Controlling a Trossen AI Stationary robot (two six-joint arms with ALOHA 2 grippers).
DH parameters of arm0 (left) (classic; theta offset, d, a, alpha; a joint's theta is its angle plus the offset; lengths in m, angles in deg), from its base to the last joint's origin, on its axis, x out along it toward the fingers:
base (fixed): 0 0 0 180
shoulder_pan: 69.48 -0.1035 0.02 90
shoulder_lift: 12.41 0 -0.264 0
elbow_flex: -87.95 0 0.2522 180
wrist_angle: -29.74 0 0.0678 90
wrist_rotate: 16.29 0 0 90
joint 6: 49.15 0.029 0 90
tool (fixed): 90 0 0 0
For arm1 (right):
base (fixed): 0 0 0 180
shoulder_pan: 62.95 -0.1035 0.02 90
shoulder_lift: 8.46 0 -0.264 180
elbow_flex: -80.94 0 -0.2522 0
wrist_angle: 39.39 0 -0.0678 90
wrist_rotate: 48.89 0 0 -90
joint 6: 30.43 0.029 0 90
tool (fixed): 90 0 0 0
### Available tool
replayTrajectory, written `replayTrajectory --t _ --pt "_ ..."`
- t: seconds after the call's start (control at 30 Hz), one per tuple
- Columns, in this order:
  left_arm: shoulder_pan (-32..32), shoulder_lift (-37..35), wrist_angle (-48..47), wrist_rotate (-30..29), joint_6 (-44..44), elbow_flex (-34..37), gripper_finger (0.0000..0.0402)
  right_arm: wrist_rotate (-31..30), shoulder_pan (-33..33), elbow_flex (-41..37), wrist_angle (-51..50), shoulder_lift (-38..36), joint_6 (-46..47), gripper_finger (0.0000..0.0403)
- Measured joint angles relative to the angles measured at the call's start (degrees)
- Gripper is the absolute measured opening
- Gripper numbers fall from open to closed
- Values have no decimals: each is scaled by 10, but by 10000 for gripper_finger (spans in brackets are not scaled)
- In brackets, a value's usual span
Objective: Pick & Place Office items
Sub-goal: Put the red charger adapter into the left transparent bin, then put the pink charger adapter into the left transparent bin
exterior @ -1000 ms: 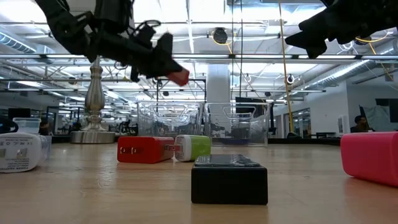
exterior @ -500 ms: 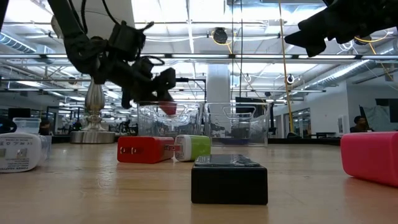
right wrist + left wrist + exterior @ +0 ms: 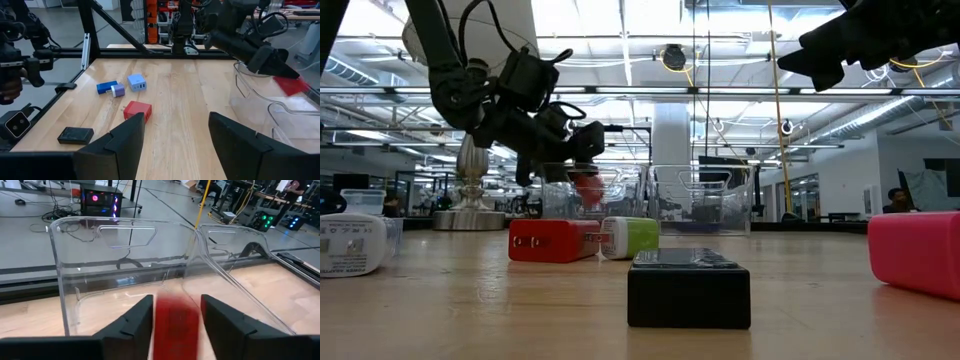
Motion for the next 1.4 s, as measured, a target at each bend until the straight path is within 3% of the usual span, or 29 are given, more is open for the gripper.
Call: replayTrajectory --t 0.2,0.47,0.77,1.03,1.17,1.4 --pt "0 0 1 1 0 0 220 0 0 0 0 0 0 212" --pt "3 -21 6 18 51 1 238 0 0 0 -1 0 2 212" --pt "48 -139 -16 92 164 1 239 2 0 0 -6 0 6 212" --pt "105 -280 -197 114 154 1 239 2 0 0 -7 0 15 212" --pt "137 -344 -236 135 159 1 239 2 0 0 -7 0 15 212" --pt "197 -416 -285 117 150 28 239 2 0 0 -7 0 31 212"
